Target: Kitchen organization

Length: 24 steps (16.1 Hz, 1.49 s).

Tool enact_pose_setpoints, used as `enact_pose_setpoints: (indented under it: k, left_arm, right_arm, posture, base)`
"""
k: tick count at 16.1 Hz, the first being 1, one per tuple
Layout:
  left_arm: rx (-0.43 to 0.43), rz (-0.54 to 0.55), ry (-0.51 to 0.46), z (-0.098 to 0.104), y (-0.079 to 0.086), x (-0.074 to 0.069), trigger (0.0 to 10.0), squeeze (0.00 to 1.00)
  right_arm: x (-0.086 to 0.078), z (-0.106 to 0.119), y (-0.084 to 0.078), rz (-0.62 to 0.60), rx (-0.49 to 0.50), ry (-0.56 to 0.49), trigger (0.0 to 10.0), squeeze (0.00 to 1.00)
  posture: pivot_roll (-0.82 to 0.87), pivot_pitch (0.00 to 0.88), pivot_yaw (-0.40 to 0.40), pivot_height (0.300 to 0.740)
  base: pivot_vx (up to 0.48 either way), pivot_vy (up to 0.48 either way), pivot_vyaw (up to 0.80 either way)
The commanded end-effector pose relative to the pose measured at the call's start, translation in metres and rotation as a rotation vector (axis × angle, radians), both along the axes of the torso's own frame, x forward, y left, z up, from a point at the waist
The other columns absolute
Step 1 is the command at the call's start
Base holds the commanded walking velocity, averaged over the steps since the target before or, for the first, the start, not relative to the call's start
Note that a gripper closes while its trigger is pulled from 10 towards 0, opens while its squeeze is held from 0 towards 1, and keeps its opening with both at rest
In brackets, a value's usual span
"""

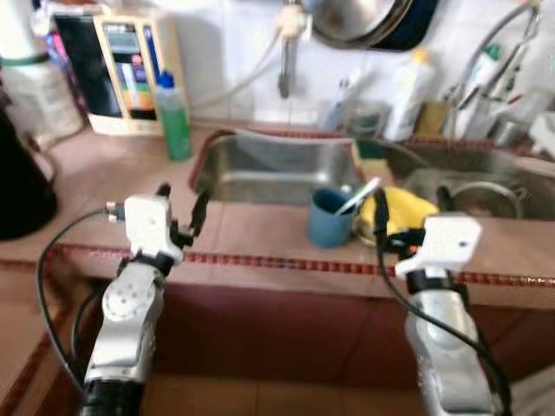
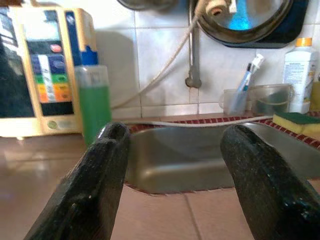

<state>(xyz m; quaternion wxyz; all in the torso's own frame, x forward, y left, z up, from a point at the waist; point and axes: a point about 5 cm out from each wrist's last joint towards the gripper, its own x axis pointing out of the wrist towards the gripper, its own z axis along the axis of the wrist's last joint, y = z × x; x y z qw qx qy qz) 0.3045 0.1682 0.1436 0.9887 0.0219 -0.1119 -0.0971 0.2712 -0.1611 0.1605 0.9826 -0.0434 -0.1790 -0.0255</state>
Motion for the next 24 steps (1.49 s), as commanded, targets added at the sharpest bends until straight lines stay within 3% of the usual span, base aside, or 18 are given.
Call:
enact_pose_setpoints:
  k: [1, 8, 10, 13, 17, 18, 23, 24]
  left_arm:
    - [0.041, -0.041, -0.024, 0.006, -0.01, 0.002, 10.0, 0.0]
    - [0.212, -0.132, 0.016, 0.005, -0.034, 0.011, 10.0, 0.0]
    - [0.179, -0.14, 0.105, 0.009, -0.042, 0.021, 10.0, 0.0]
    - [0.159, -0.199, 0.13, 0.018, -0.051, 0.022, 10.0, 0.0]
    - [0.187, -0.191, 0.094, 0.023, -0.052, 0.017, 10.0, 0.0]
    - [0.196, -0.188, 0.094, 0.022, -0.054, 0.015, 10.0, 0.0]
    - [0.191, -0.19, 0.095, 0.024, -0.057, 0.012, 10.0, 0.0]
    - [0.191, -0.194, 0.096, 0.024, -0.058, 0.01, 10.0, 0.0]
  right_arm:
    - [0.007, 0.006, -0.008, -0.015, 0.007, -0.013, 10.0, 0.0]
    - [0.034, 0.01, -0.026, -0.004, 0.205, 0.031, 10.0, 0.0]
    - [0.05, 0.012, -0.032, 0.009, 0.279, 0.069, 10.0, 0.0]
    - [0.063, 0.018, -0.031, 0.055, 0.292, 0.1, 10.0, 0.0]
    - [0.076, 0.03, -0.023, 0.158, 0.365, 0.115, 10.0, 0.0]
    - [0.08, 0.032, -0.02, 0.189, 0.428, 0.129, 10.0, 0.0]
    - [0.086, 0.021, -0.011, 0.223, 0.5, 0.205, 9.8, 0.0]
    - [0.086, 0.016, -0.007, 0.238, 0.549, 0.232, 4.6, 0.0]
  posture:
    - [-0.06, 0.0, 0.026, 0.74]
    - [-0.05, 0.01, 0.017, 0.74]
    - [-0.05, 0.022, 0.016, 0.74]
    - [-0.04, 0.033, 0.017, 0.74]
    - [-0.04, 0.039, 0.016, 0.74]
    - [-0.04, 0.041, 0.01, 0.74]
    - [-0.02, 0.037, 0.0, 0.74]
    - [-0.02, 0.035, -0.002, 0.74]
  base:
    - [0.0, 0.0, 0.0]
    - [0.0, 0.0, 0.0]
    - [0.0, 0.0, 0.0]
    - [0.0, 0.0, 0.0]
    - [0.0, 0.0, 0.0]
    - [0.0, 0.0, 0.0]
    - [0.0, 0.0, 0.0]
    - [0.0, 0.0, 0.0]
